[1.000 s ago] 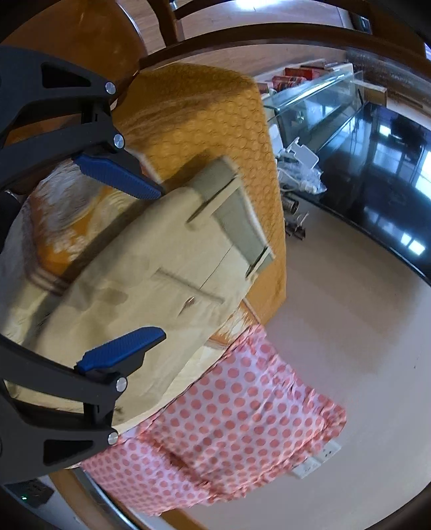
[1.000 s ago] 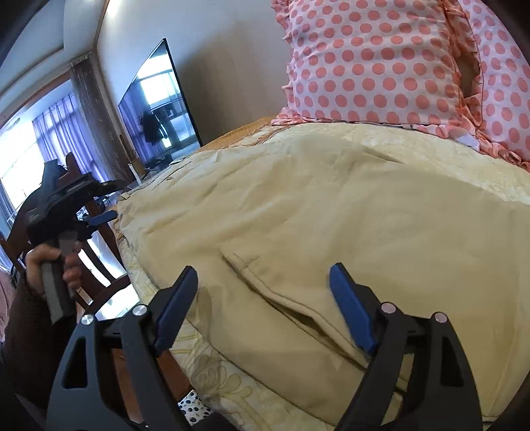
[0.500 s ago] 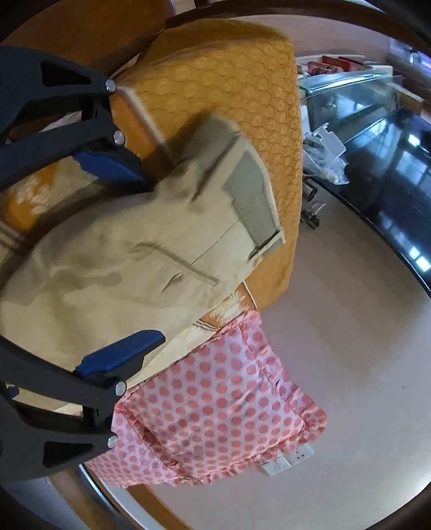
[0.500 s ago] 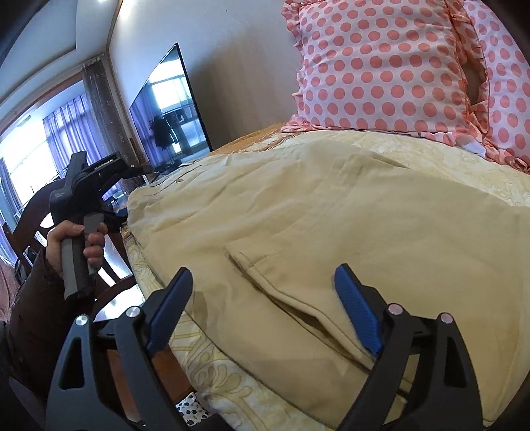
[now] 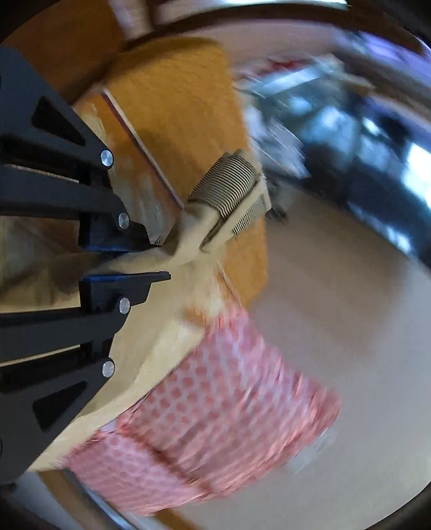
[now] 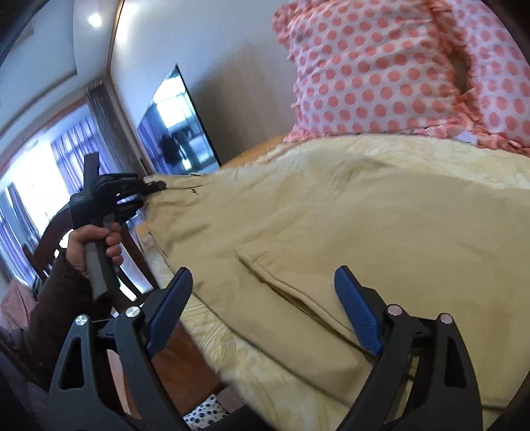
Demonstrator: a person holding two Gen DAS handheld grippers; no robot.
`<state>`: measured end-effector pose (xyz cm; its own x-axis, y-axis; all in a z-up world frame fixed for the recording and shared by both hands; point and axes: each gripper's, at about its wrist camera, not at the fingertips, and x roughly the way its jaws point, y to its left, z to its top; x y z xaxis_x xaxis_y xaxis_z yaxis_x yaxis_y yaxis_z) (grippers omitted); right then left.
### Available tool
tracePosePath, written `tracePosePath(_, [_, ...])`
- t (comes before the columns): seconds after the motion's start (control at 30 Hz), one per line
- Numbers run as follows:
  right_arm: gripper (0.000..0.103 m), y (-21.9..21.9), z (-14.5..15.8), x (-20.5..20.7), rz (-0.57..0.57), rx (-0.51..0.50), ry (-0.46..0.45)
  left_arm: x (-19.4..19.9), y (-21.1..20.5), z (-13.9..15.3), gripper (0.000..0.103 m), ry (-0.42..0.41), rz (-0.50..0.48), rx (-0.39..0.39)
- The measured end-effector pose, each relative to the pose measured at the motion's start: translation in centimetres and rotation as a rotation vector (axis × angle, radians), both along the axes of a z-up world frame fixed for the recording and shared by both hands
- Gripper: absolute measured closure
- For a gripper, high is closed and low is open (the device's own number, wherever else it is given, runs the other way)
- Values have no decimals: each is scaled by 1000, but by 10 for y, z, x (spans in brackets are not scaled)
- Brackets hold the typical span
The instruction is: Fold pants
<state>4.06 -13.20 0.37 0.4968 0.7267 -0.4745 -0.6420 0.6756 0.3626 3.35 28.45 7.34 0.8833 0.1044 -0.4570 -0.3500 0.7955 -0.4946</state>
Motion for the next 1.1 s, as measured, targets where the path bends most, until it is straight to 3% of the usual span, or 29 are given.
tracePosePath(0.13, [16,-51,22,-22,-98,46,-79,19,-92,60,95,-68,-211,218])
tracePosePath(0.3, [15,-125,35,-46,-328,67,-127,23,-234,80,95,-152,-572,377])
tracePosePath(0.33, [15,-142,36,-50,-383,67,-129,19,-274,73,95,-151,-685,406])
tracePosePath(0.43, [15,-184,30,-59,-527,61,-106,9,-343,37,95,-98,-885,485])
tracePosePath(0.53, [15,-213,19,-61,-618,63,-49,-1,-395,-21,95,40,-1061,562])
tracePosePath(0.63, [15,-228,11,-58,-661,67,-18,-7,-403,-41,95,75,-1070,586])
tracePosePath(0.73, [15,-232,9,-55,-671,73,-20,-15,-394,-27,95,36,-1041,560])
tracePosePath(0.9, [13,-231,20,-53,-655,106,-41,-36,-406,-47,95,61,-1065,668])
tracePosePath(1.0, [10,-222,31,-52,-620,115,-70,-37,-395,-41,94,56,-1067,606])
tracePosePath(1.07, [10,-209,41,-46,-558,119,-88,-39,-379,-30,85,54,-1072,520])
tracePosePath(1.1, [10,-203,43,-44,-534,121,-92,-42,-372,-26,72,44,-1071,495])
